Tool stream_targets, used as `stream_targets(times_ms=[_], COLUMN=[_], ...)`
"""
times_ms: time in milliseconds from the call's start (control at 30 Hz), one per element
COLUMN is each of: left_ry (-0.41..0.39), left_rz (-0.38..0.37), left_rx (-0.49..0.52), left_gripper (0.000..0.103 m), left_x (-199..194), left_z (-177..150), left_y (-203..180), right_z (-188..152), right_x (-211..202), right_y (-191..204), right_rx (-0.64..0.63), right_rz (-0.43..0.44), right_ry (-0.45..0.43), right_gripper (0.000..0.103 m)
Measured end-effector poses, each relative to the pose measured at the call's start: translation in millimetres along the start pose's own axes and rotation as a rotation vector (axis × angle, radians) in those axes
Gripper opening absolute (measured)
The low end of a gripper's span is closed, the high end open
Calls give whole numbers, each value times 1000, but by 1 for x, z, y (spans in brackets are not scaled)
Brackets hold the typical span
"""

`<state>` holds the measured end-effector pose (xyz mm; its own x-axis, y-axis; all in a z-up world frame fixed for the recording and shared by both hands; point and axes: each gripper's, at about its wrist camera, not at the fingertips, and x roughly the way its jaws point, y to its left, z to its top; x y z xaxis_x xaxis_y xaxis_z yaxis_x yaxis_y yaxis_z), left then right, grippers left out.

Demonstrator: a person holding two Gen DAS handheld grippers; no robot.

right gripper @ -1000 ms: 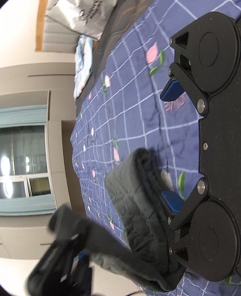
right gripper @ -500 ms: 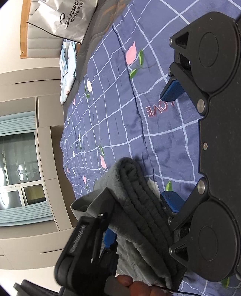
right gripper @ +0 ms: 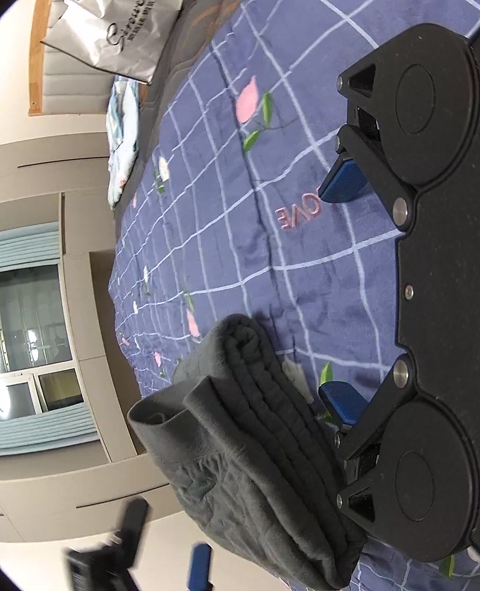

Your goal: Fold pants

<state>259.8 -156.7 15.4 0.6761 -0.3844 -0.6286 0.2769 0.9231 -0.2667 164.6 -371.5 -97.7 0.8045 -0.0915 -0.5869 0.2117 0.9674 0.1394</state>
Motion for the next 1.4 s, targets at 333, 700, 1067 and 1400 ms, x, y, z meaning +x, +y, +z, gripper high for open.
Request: stream_targets(times_ms=[333,700,1067,1400], left_ry=[19,105,130,57], left_rz=[189,112,111,90], left_rx=[-201,-279,-271,-249], left_gripper=[102,102,102,102], left_x=[-11,0,4,-10], left_z=[-24,-58,-59,-42], left_y=[108,142,134,130], right_z=[50,71,87,80], right_x=[-21,38,49,7], right_y=[50,76,70,54], right_rx=[-73,58,234,205], right_rz=[281,345,259,210], right_ry=[-192,88,70,-28], right_gripper=[103,94,58,8])
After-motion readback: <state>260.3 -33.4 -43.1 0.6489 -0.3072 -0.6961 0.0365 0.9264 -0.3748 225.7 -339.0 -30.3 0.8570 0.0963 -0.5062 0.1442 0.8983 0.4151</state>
